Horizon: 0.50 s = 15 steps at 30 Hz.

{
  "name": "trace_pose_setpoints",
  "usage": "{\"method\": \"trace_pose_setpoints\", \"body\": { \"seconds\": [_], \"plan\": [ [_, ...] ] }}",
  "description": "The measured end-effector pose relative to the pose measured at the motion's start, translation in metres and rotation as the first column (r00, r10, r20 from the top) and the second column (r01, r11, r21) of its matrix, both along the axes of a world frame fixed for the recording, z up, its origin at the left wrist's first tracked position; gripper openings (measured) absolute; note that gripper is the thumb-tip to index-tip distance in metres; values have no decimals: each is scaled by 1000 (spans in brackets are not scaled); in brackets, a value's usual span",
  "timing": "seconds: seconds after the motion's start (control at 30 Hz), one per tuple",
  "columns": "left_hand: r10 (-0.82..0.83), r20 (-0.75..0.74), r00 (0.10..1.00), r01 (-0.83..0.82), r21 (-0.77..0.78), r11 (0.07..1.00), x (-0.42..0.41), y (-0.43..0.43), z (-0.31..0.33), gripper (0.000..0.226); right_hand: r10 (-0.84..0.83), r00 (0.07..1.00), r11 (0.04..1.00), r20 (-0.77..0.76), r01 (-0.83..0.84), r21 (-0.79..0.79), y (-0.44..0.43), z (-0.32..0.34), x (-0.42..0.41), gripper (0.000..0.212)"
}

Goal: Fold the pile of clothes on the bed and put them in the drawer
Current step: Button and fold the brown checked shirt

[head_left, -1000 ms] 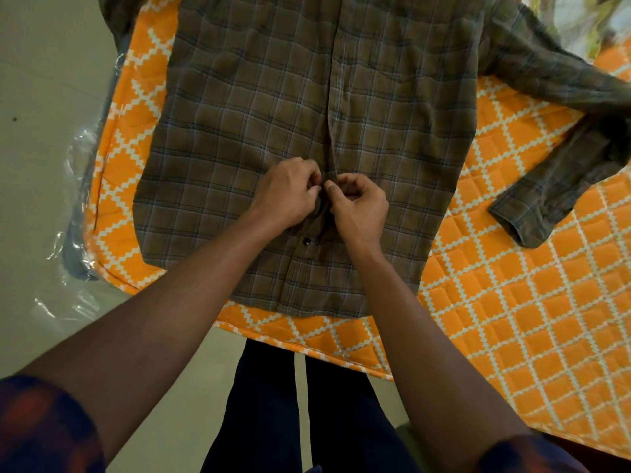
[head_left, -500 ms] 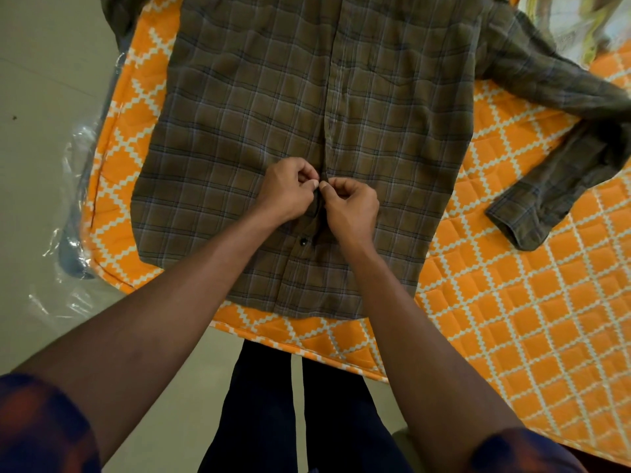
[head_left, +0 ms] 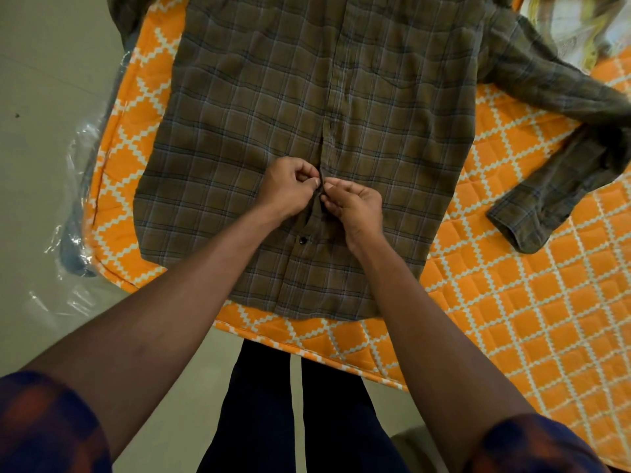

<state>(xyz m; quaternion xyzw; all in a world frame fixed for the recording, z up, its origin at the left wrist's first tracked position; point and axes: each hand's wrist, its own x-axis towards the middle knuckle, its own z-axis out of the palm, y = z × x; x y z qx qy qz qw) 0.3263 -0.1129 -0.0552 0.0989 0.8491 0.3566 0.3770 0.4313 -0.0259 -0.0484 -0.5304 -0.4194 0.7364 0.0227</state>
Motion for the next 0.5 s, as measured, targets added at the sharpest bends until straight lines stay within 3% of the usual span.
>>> {"method": "trace_pose_setpoints", "body": {
  "seconds": [0.2,0.3,0.5],
  "plan": [
    [31,162,986,-40,57,998,-9,-4,-2,20,90,996,994,26,-91,56,1,-1,-3,2],
    [-4,239,971,-14,77,997,-16,-6,1,17,76,997,993,31,-78,88,-4,-4,-2,8],
    [3,190,982,-24,106,994,-12,-9,4,6,22,997,985,73,-34,168,-12,-10,-3,14]
  ]
}}
